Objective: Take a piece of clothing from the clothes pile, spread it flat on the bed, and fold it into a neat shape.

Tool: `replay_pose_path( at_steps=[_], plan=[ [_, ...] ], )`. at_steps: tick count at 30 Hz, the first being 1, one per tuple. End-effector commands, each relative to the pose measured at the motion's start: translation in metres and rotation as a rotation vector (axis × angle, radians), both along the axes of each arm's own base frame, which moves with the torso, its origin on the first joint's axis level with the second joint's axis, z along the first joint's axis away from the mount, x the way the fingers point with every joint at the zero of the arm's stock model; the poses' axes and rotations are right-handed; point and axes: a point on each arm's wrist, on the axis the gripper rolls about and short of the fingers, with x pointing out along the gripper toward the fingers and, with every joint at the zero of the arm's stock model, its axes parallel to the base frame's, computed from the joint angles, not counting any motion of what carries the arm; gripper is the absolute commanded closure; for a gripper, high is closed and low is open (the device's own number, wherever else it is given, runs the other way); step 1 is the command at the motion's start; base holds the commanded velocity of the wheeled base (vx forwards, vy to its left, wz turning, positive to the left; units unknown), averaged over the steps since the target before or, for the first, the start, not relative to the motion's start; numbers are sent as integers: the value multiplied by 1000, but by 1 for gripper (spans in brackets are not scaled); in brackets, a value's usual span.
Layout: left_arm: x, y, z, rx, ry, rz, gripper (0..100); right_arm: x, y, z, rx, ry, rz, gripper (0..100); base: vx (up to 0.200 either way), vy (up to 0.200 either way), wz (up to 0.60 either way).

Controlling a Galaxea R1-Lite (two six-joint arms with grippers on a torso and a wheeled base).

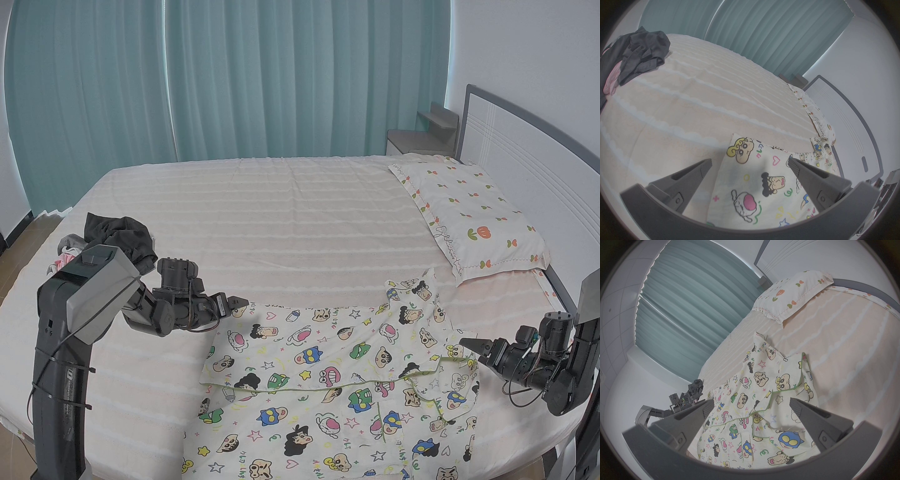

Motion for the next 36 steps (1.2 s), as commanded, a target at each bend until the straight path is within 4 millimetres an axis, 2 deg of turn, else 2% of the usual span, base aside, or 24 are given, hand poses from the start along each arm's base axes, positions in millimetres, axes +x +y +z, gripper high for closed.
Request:
replay_pose_path(
  at_steps=[1,11,12,17,27,32,36],
  plan=[
    [8,-7,-22,20,11,7,0,-4,2,1,-11,-5,14,0,0,0,0],
    [19,-31,-32,66,-34,1,0,-4,1,1,-15,-3,6,0,0,0,0],
    [19,-31,-32,66,-34,1,100,-4,1,1,-15,-3,6,0,0,0,0],
    [25,-26,-25,82,-64,44,100,-5,2,0,-15,0,7,0,0,0,0],
    [38,9,-14,109,-59,160,100,-5,2,0,-14,1,7,0,0,0,0],
    [48,18,-8,125,-110,220,100,-5,1,0,-15,0,6,0,0,0,0],
    [48,19,-11,130,-108,229,100,-4,1,0,-15,0,6,0,0,0,0]
  ],
)
